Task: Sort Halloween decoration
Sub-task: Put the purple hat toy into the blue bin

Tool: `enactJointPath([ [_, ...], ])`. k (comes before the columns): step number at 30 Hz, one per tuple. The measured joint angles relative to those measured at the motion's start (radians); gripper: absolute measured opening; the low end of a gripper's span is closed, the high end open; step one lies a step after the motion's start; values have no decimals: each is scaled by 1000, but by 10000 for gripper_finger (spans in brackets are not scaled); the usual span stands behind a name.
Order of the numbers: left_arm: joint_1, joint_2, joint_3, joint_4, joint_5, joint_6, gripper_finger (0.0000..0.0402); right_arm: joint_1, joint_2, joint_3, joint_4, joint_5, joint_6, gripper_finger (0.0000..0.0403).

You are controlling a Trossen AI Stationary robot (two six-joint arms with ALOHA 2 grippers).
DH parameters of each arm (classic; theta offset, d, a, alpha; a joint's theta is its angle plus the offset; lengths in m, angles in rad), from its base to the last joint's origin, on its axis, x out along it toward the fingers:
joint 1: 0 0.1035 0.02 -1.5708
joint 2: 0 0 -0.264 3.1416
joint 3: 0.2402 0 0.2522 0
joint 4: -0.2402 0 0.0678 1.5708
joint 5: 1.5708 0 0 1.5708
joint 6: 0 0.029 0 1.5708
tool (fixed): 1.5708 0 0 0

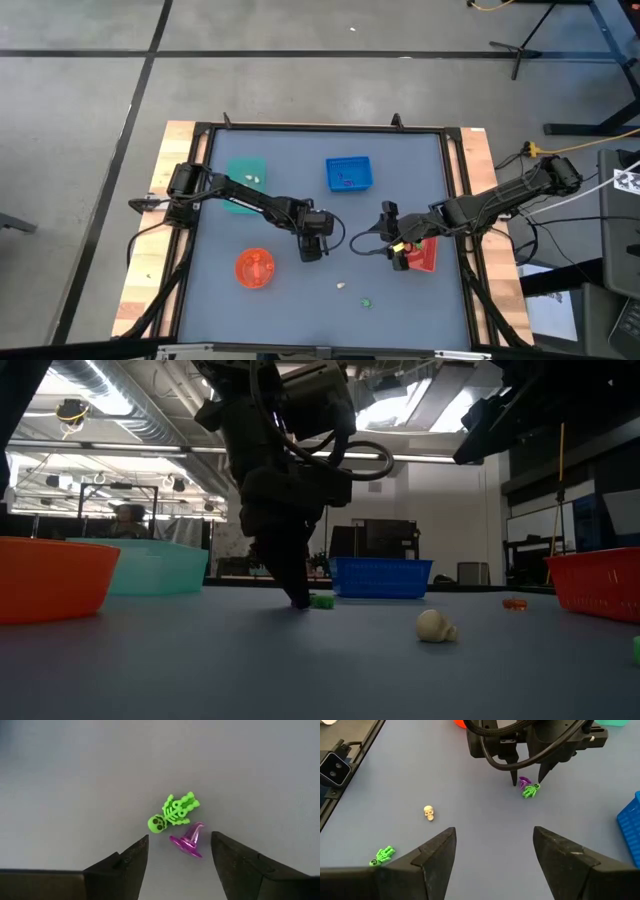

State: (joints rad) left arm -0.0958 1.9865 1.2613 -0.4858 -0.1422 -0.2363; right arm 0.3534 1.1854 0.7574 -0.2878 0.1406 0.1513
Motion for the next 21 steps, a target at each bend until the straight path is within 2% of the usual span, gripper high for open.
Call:
enactJointPath([
  [21, 0, 0, 0, 0, 8, 3, 105, 0, 0, 1, 0, 0, 0, 264],
])
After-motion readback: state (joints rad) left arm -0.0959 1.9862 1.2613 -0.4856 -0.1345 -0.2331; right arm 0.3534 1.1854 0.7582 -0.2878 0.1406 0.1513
